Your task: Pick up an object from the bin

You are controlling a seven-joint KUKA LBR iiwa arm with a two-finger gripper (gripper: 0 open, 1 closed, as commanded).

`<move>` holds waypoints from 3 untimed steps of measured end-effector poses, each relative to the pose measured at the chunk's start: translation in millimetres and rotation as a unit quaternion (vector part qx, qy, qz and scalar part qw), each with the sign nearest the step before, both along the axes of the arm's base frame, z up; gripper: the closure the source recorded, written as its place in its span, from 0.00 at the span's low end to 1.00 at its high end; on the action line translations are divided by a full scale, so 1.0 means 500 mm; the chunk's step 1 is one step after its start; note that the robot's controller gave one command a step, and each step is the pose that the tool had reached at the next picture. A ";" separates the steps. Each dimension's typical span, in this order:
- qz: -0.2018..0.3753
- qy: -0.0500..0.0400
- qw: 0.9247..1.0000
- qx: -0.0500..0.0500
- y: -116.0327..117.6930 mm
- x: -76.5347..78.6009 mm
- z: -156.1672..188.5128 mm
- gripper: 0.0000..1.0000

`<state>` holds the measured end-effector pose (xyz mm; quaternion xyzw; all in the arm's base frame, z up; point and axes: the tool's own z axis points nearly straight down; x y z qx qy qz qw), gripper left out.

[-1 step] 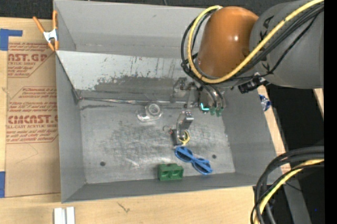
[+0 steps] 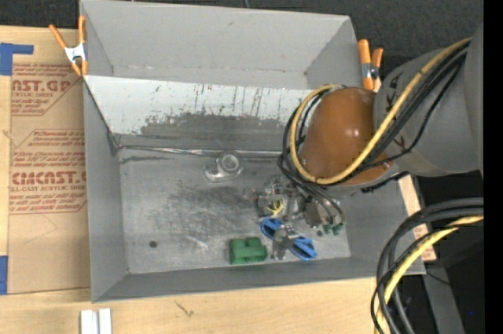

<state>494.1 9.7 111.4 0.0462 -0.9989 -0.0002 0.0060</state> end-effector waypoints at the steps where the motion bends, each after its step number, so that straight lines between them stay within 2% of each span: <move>1: -0.032 -0.027 0.999 0.005 -0.021 0.020 -0.065 0.00; 2: -0.033 -0.032 0.999 0.005 -0.023 0.027 -0.056 1.00; 3: -0.028 -0.011 1.000 0.000 -0.001 0.026 0.256 1.00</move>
Offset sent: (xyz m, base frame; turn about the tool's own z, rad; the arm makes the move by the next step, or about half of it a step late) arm -0.0014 -0.0168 -0.0414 0.0687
